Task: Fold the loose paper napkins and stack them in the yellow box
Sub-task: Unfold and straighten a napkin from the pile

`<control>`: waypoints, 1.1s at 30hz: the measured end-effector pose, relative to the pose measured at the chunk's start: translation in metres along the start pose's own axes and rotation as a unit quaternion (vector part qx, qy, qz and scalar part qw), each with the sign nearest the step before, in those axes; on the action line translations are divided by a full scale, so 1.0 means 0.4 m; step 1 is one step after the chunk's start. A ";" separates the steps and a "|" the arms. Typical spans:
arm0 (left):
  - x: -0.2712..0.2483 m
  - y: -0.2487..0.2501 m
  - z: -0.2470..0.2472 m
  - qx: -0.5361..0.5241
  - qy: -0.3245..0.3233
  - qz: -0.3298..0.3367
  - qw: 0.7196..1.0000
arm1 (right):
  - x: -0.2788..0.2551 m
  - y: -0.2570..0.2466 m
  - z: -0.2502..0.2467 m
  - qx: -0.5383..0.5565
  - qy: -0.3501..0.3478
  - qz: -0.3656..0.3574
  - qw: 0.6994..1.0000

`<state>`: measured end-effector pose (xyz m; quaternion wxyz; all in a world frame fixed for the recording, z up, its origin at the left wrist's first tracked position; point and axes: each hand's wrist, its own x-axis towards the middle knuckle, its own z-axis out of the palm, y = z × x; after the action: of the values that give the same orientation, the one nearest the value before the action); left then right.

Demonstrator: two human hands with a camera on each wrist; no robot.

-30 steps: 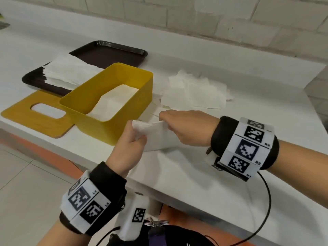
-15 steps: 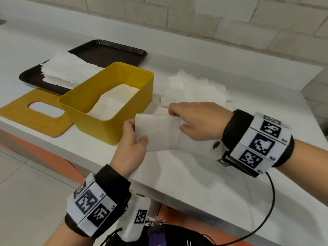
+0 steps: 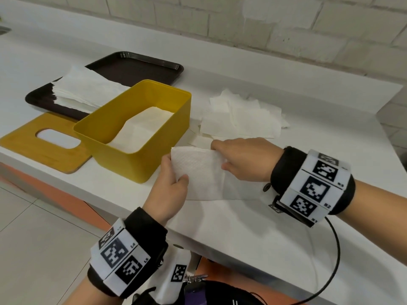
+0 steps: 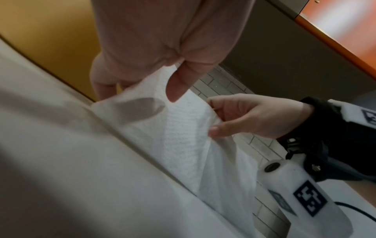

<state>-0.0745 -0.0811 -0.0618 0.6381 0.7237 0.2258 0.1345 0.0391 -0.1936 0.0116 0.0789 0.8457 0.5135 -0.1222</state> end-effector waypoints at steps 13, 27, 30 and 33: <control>-0.013 0.054 -0.003 -0.119 -0.001 0.031 0.992 | -0.029 0.095 -0.040 0.429 0.168 0.023 0.887; -0.023 0.123 -0.089 0.034 -0.084 0.085 0.992 | 0.062 0.088 -0.049 0.620 0.214 -0.022 0.754; -0.025 0.158 -0.143 0.038 -0.103 0.046 0.993 | 0.088 0.099 -0.095 0.560 0.230 -0.080 0.792; -0.011 0.192 -0.200 0.039 -0.095 0.025 0.994 | 0.122 0.090 -0.147 0.472 0.246 -0.099 0.841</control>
<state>-0.1051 -0.0208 0.0262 0.6245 0.7630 0.1505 0.0722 0.0999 -0.1536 0.0542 -0.4710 0.7273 0.4776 -0.1453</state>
